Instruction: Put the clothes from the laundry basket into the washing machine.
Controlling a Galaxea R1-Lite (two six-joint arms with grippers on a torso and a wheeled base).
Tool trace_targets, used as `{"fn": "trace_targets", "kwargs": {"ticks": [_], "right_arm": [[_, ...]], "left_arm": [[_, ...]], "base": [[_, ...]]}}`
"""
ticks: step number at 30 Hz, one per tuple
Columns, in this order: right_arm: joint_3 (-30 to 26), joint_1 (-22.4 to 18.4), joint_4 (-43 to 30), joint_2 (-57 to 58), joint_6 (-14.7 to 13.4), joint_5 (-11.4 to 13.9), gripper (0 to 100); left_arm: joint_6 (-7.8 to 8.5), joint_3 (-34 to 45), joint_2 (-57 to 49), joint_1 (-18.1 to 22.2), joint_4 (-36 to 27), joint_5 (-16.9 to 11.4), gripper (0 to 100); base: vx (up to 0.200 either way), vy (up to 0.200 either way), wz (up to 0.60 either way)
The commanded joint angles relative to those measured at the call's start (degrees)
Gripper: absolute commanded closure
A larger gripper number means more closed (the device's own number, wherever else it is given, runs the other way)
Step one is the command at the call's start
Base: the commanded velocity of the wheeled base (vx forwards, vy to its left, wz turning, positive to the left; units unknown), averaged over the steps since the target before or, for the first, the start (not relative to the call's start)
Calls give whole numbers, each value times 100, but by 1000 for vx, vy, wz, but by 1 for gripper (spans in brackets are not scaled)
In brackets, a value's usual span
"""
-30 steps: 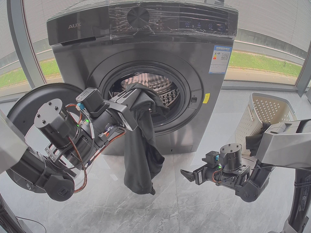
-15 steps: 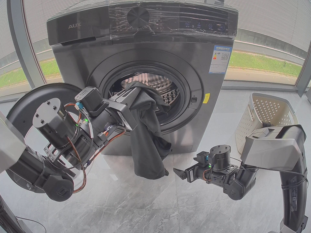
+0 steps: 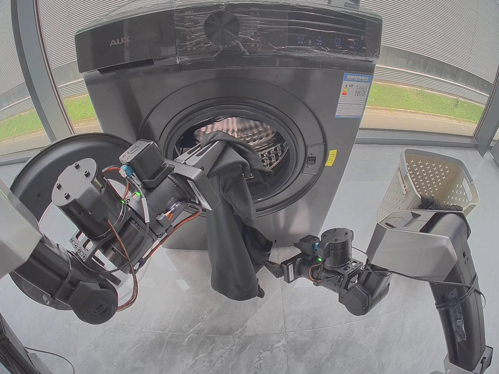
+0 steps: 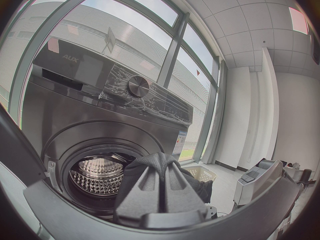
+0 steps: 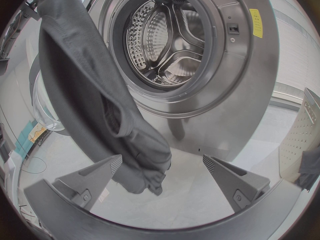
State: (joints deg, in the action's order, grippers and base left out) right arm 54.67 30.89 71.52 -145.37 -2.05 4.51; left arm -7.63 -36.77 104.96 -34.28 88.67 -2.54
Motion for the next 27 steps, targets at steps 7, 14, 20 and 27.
{"fn": "trace_targets", "kwargs": {"ticks": [7, 14, 20, 27], "right_arm": [[289, 374, 213, -228, -50, 481, 0], [641, 409, 222, -395, -50, 516, 0], [1063, 383, 415, -721, -50, 481, 100], [922, 303, 477, -668, -41, 481, 100]], "left_arm": [[-72, 3, 7, 0, 1, -1, 100], [-72, -6, -11, 9, 1, -1, 100], [-72, 38, -63, 18, 1, -1, 100], [-81, 47, -55, 62, 10, -1, 100]], "base": [[0, 0, 0], [0, 0, 0], [0, 0, 0], [0, 0, 0]]}}
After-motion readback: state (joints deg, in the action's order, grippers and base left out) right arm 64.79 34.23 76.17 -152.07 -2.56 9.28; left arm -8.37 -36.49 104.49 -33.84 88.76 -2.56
